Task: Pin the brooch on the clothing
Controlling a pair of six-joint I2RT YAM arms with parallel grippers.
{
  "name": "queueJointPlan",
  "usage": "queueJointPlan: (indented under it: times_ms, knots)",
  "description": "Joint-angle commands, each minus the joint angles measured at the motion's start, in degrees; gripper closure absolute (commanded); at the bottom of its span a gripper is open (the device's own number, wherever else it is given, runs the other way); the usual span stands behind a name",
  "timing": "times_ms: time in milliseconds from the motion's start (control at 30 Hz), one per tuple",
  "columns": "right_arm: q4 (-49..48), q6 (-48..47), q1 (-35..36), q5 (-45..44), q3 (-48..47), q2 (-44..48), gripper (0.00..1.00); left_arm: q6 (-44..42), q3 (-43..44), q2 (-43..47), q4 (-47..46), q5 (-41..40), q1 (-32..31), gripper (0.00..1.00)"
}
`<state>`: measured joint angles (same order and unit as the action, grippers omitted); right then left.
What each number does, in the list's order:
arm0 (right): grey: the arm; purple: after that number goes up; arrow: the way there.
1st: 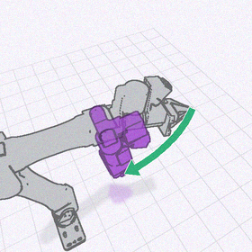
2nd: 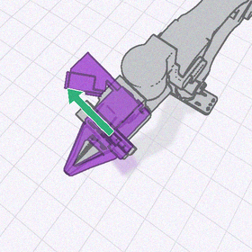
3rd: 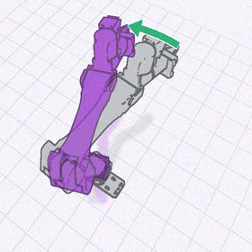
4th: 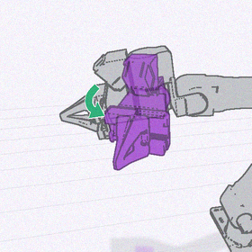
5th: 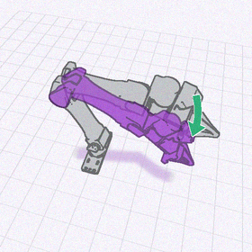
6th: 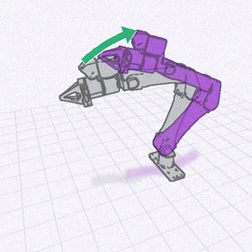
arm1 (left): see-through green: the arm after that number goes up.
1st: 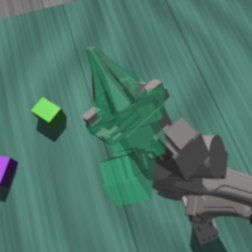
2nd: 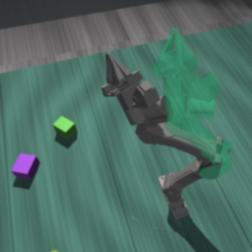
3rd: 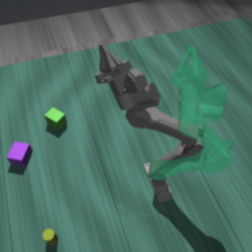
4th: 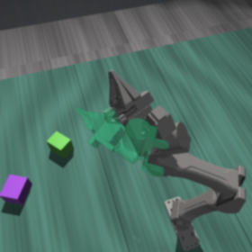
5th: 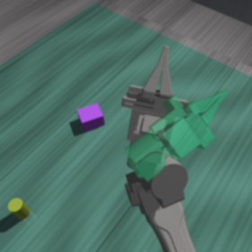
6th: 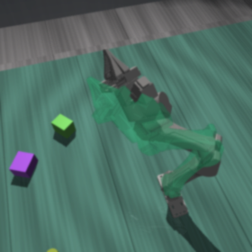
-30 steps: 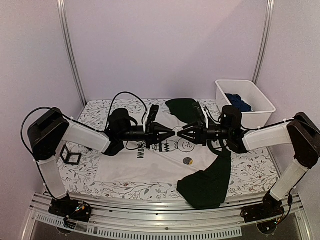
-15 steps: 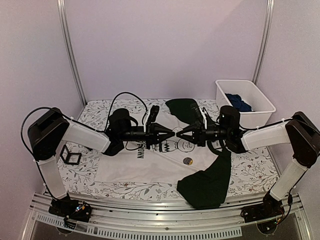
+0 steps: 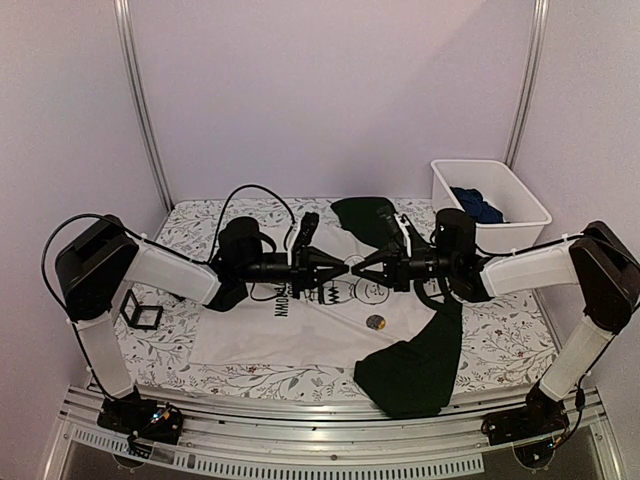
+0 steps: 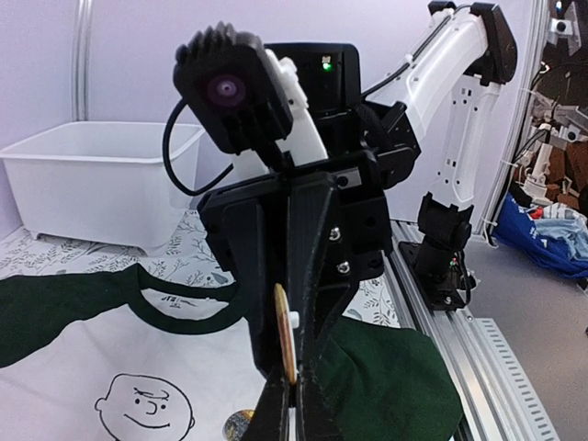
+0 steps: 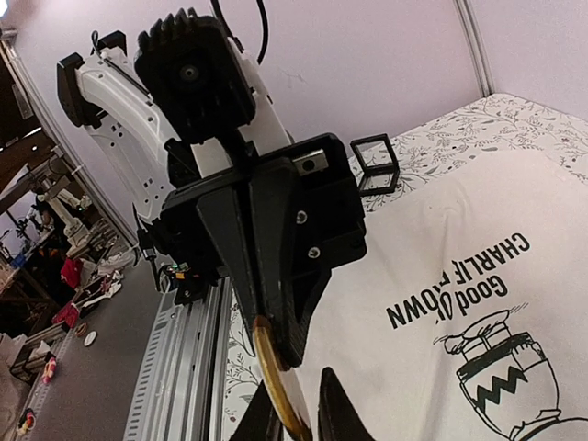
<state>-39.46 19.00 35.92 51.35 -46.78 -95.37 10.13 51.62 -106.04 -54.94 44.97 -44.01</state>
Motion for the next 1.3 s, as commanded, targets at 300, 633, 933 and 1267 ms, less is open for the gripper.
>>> queueJointPlan:
  times_ms: [300,633,933,1267]
  knots:
    - [12.6,-3.2,-0.1,-7.0,-5.2,-1.9,0.67,-2.8,1.0,0.9,0.5,4.8,-2.7,1.0]
    - [9.9,-10.9,1.9,-6.6,5.7,12.5,0.49,-0.3,-0.4,2.1,1.2,0.7,-2.4,1.0]
    - [7.9,-8.7,2.0,-7.1,5.2,9.5,0.47,-0.8,-0.5,2.3,1.3,0.4,-2.7,1.0]
    - [12.0,-11.3,2.0,5.2,7.0,14.9,0.45,-7.3,-0.1,2.3,3.8,0.5,-2.3,1.0]
